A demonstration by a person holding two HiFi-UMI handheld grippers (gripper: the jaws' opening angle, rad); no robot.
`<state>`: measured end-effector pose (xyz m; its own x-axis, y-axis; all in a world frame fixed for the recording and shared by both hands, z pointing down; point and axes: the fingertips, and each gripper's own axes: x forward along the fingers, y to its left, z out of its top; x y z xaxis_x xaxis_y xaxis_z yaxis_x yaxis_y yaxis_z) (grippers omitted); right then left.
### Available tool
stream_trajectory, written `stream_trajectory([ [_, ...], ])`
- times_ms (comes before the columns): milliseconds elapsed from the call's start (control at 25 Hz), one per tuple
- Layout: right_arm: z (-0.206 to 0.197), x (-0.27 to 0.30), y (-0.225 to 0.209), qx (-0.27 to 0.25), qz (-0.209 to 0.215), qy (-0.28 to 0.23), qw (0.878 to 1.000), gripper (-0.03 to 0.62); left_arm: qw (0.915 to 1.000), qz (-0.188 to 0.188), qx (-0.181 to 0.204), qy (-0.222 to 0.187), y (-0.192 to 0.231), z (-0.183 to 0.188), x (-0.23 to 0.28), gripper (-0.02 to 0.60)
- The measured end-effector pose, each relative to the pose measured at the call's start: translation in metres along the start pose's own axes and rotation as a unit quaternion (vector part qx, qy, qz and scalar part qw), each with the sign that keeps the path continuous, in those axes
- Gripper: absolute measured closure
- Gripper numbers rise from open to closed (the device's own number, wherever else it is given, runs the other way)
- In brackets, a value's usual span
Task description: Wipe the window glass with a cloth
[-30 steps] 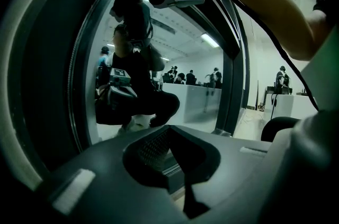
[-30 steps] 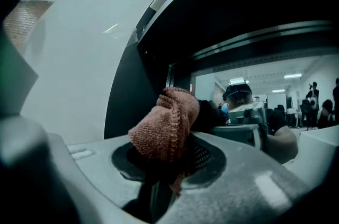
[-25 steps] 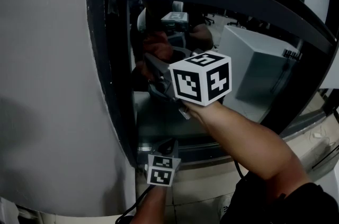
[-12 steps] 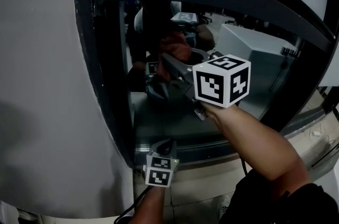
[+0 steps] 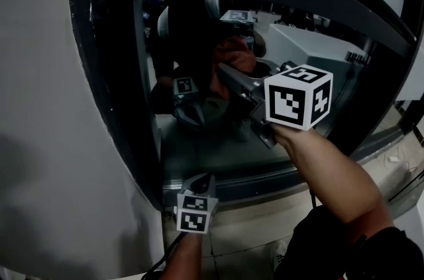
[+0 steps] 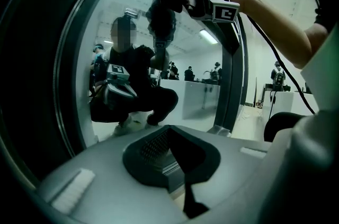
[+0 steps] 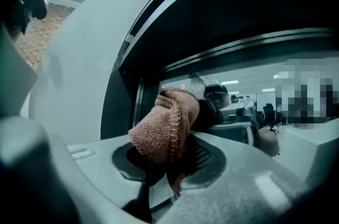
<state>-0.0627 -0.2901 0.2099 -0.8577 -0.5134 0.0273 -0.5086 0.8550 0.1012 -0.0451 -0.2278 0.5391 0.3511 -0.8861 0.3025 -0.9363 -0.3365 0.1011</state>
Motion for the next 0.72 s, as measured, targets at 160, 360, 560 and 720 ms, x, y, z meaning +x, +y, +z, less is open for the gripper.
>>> stream_trajectory([
  [160,-0.001,-0.010,-0.012,0.002,-0.006,0.002,1.000,0.491,1.0000,-0.002,0.002,0.004,0.000,-0.003,0.005,0.565],
  [360,-0.002,-0.027,-0.028,0.009,-0.017,0.004,1.000,0.491,0.9999,-0.009,0.007,0.007,-0.006,-0.004,0.010,0.565],
  [560,-0.002,-0.044,-0.048,0.012,-0.035,0.006,0.999,0.491,0.9998,-0.014,0.007,0.013,-0.007,-0.009,0.014,0.565],
  [720,-0.001,-0.067,-0.072,0.018,-0.060,-0.001,0.998,0.490,0.9999,-0.011,0.005,0.012,-0.004,-0.009,0.014,0.565],
])
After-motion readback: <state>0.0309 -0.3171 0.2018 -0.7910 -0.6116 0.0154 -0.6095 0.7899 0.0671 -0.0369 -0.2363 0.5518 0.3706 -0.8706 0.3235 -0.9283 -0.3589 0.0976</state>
